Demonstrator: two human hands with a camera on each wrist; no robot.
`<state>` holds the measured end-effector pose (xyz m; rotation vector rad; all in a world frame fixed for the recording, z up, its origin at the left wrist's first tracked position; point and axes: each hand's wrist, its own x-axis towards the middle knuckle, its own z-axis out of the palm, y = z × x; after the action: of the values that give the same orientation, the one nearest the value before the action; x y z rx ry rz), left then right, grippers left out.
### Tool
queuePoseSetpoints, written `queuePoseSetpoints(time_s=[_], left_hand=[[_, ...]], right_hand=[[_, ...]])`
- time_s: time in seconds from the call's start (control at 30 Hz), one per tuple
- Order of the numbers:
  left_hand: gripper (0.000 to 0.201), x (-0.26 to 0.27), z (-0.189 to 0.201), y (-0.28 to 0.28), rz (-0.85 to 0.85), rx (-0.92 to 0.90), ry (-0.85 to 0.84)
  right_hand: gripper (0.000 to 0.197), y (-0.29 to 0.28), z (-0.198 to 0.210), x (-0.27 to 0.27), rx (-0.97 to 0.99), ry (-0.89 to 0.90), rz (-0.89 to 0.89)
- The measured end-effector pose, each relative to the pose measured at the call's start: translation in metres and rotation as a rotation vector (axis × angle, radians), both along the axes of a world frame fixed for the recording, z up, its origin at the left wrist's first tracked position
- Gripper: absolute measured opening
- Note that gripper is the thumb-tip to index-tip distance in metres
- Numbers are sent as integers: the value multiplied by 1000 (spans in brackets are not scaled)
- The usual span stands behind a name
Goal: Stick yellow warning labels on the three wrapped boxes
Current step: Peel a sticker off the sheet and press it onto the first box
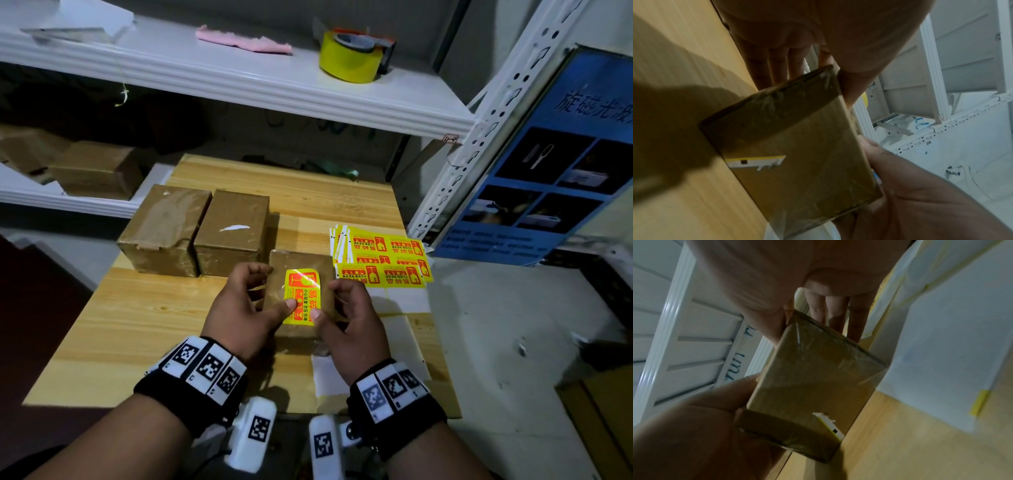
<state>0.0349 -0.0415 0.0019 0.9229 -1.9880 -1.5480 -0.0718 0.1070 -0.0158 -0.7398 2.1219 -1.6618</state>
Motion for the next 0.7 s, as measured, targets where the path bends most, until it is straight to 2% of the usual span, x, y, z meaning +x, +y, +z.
queuePoseSetpoints(time_s=[0.17, 0.27, 0.43, 0.53, 0.7], left_hand=[[34, 5, -5, -3, -116, -113, -59], [25, 6, -9, -5, -125, -109, -96], [34, 6, -7, -6, -133, -100, -102], [47, 5, -7, -6, -185, -107, -122], [52, 4, -4, 2, -195, -177, -149]], right_hand=[[29, 6, 2, 1, 102, 213, 82], [31, 6, 0, -2, 136, 202, 92], [55, 7, -3, -10, 130, 120, 102], [58, 7, -5, -13, 139, 123, 132], [59, 6, -9, -10, 231, 193, 174]])
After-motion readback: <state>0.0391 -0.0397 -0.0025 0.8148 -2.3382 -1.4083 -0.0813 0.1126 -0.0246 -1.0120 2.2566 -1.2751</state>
